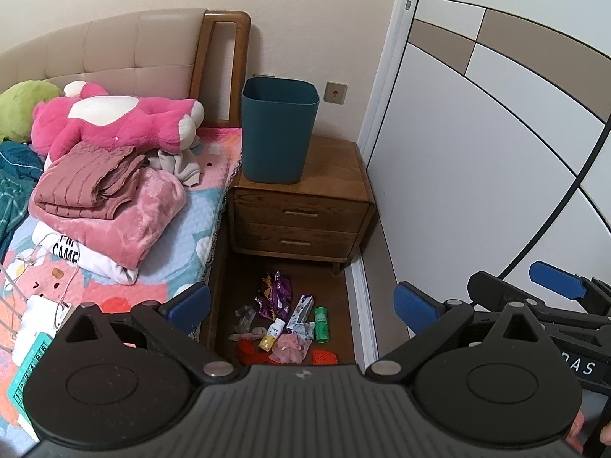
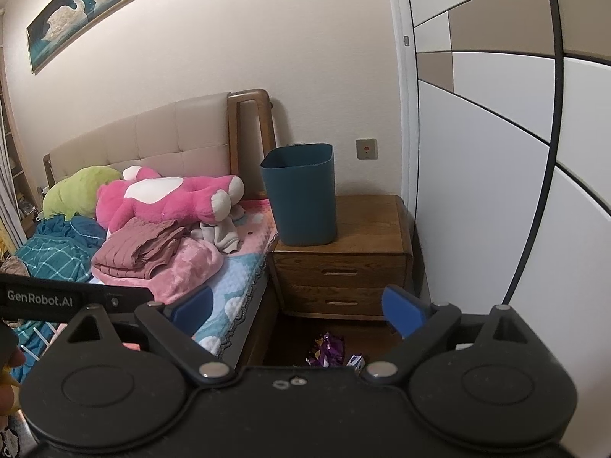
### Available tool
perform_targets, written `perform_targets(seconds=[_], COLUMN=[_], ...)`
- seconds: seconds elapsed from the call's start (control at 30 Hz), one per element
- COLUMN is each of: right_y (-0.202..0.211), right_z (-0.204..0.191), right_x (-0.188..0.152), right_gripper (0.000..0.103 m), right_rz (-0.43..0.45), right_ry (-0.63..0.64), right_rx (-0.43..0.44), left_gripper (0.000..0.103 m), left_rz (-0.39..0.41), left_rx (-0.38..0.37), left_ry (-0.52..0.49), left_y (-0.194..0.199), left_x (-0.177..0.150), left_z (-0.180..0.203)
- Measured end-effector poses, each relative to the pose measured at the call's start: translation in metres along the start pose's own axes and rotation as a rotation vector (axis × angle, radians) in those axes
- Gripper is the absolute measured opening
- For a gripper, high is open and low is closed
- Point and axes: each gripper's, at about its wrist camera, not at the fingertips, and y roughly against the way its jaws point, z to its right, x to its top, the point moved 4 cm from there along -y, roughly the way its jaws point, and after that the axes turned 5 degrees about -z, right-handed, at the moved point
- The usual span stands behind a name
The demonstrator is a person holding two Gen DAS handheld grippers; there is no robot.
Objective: Collect trash
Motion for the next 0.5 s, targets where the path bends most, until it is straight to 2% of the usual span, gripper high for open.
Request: perform_targets(seconds=[0.27,0.5], right_y=[-0.016,-0.058], right_z=[0.009,0.013], right_x=[0.007,0.020], right_gripper=[0.096,0.096], right_rz=[-0.014,-0.045], right_ry=[-0.013,-0.031], right_rx=[-0.007,0.001], left_gripper=[0.103,0.103], left_rz=[-0.021,-0.033], left_rx=[-0.017,-0.017], left_ry=[0.005,-0.010], left_y=[-0.025,-0.069], left_x=[0.010,0.037], left_z=[-0.013,-0.039])
